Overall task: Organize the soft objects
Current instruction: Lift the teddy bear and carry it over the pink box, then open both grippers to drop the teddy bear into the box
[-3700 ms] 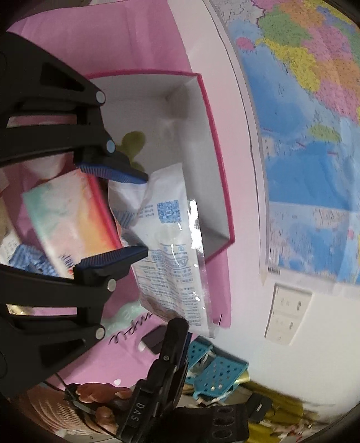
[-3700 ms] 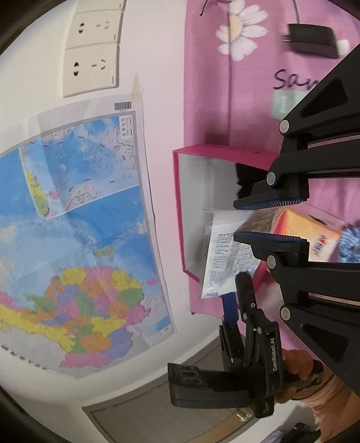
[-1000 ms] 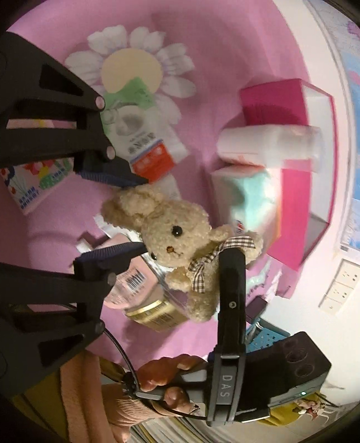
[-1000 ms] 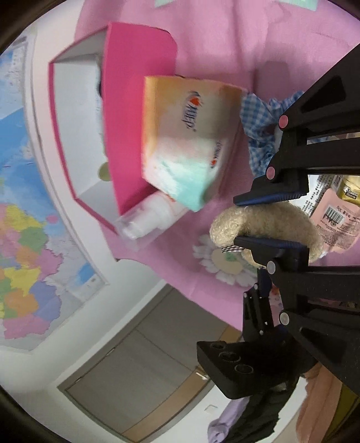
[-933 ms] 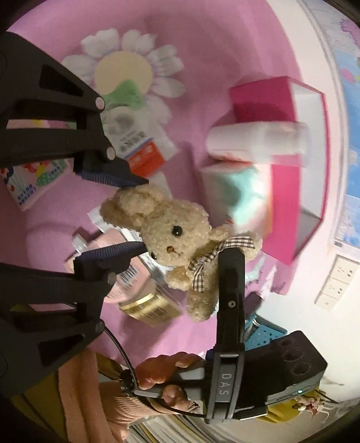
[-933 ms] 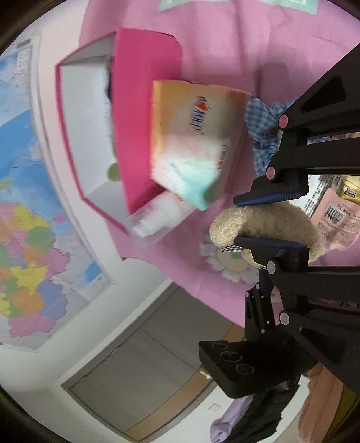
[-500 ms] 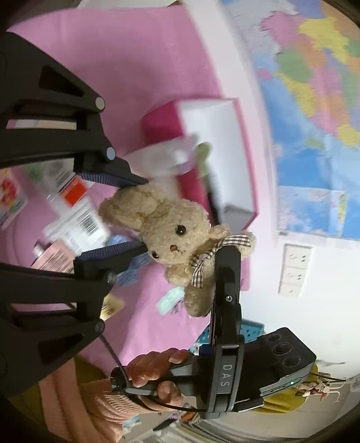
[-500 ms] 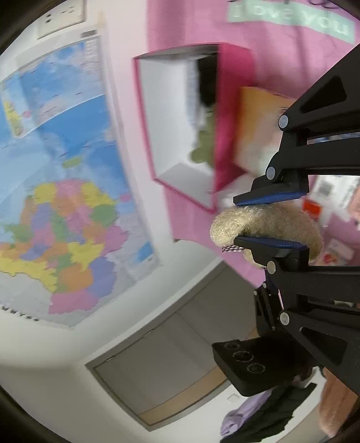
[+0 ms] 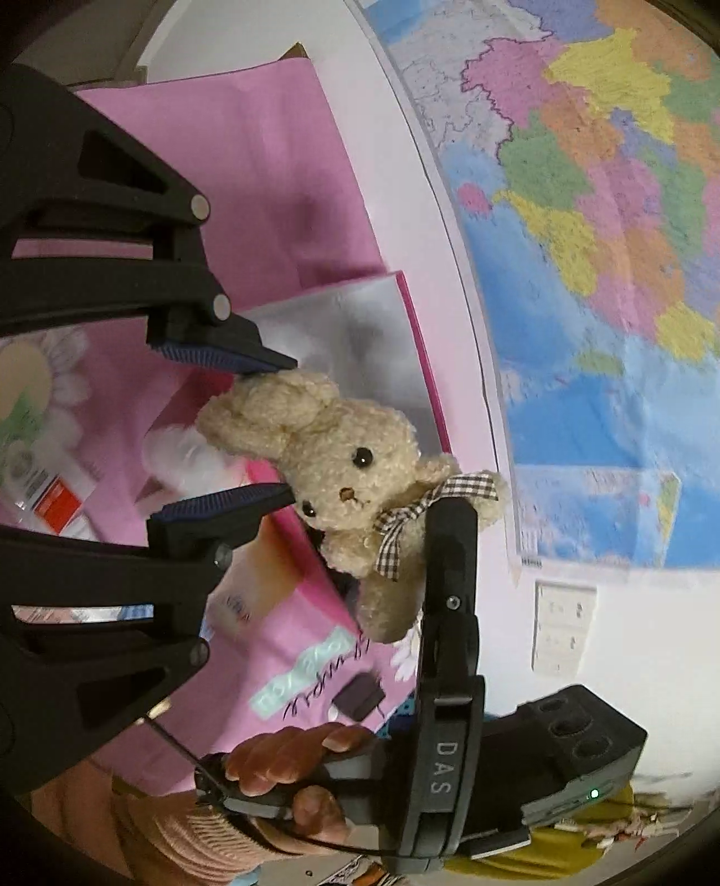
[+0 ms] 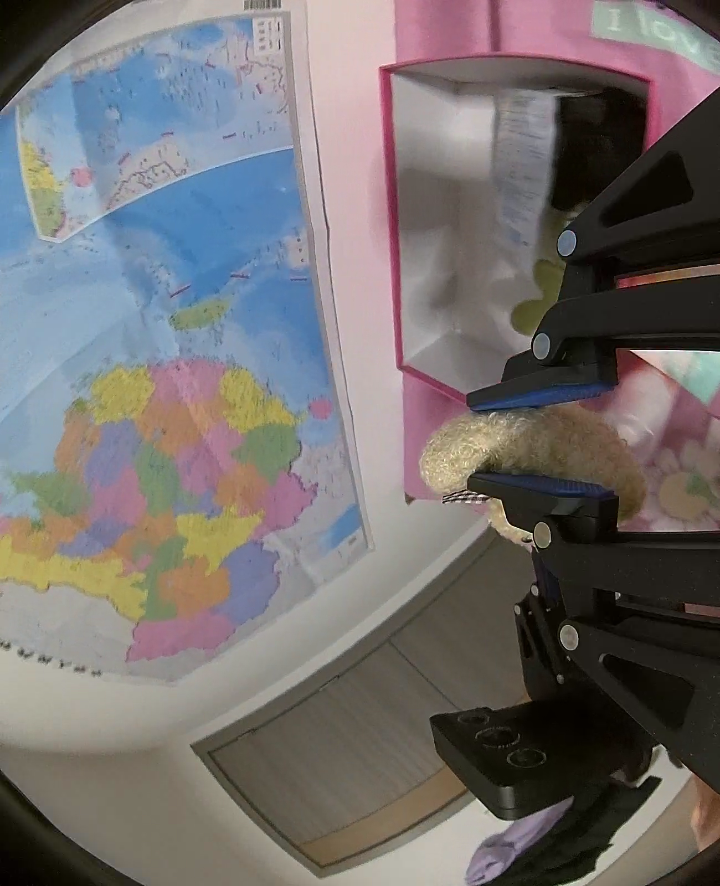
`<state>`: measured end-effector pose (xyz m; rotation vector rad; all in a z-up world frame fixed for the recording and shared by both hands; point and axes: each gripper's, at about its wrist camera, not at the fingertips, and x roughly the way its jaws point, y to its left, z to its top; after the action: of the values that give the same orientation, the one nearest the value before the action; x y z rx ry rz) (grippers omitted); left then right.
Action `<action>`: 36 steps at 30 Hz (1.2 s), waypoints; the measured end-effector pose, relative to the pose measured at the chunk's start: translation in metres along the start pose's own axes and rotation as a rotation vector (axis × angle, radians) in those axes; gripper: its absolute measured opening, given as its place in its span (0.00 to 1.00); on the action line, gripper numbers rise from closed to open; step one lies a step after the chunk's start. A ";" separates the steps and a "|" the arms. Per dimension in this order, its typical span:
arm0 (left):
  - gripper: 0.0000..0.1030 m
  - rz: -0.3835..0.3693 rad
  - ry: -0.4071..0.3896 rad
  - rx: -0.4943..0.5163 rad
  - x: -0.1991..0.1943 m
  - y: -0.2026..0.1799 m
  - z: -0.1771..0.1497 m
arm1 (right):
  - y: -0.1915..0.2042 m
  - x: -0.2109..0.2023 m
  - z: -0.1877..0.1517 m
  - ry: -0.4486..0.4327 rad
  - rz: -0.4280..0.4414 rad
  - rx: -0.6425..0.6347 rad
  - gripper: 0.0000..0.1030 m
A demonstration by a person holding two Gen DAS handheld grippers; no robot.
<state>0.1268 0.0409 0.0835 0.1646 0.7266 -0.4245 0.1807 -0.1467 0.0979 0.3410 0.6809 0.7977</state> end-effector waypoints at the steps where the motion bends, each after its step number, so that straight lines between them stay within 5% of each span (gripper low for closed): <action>1: 0.40 0.005 0.008 -0.001 0.005 0.002 0.001 | -0.004 0.006 0.002 0.010 -0.006 0.004 0.21; 14: 0.40 0.075 0.150 -0.071 0.088 0.043 0.015 | -0.051 0.078 0.016 0.107 -0.087 0.081 0.22; 22: 0.40 0.140 0.185 -0.098 0.120 0.051 0.021 | -0.075 0.103 0.013 0.158 -0.241 0.101 0.35; 28: 0.40 0.133 0.155 -0.134 0.109 0.053 0.019 | -0.076 0.081 0.003 0.156 -0.268 0.084 0.36; 36: 0.52 0.060 0.035 -0.153 0.040 0.055 -0.007 | -0.040 0.011 -0.028 0.132 -0.136 0.012 0.37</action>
<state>0.1732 0.0801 0.0509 0.0496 0.7835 -0.3079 0.1892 -0.1635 0.0520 0.2520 0.8242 0.6910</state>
